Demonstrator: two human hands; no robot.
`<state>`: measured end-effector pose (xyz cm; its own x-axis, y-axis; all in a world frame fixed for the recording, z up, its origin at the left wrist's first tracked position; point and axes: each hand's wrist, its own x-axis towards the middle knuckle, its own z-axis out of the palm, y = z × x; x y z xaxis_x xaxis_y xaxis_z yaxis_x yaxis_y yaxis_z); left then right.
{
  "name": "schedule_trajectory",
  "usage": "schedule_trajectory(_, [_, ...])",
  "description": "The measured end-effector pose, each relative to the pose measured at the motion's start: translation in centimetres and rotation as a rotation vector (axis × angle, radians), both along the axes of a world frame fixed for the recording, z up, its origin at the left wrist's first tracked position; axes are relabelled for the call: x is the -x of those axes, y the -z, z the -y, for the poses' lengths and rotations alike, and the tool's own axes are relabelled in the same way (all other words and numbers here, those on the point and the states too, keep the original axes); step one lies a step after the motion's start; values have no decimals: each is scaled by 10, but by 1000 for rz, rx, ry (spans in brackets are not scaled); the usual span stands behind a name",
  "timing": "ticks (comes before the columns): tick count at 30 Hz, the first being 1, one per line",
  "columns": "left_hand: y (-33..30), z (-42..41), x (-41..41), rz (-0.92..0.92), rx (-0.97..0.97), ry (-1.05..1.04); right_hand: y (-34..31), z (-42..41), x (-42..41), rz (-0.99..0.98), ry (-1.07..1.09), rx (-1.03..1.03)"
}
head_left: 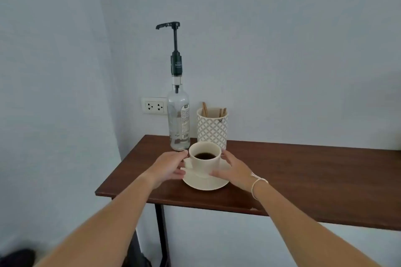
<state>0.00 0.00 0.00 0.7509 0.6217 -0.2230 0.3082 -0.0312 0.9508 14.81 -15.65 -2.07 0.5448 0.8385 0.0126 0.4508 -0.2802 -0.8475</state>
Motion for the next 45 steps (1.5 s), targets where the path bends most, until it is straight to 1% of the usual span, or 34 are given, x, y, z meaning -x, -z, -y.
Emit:
schedule_trajectory(4, [4,1,-3,3,82,25,3,-8,2,-36,-11,-26])
schedule_trajectory(13, [6,6,-5,10,183,74,18,-23,-7,-97,14,-94])
schedule_trajectory(23, [3,3,-4,58,173,75,19,-26,-5,-92,27,-119])
schedule_trajectory(29, [-6,-6,6,80,158,90,8,-34,8,-89,19,-153])
schedule_trajectory(36, [-35,-31,31,123,101,124,-19,-59,30,-38,14,-228])
schedule_trajectory(45, [-108,-84,64,136,37,170,-77,-112,67,67,73,-322])
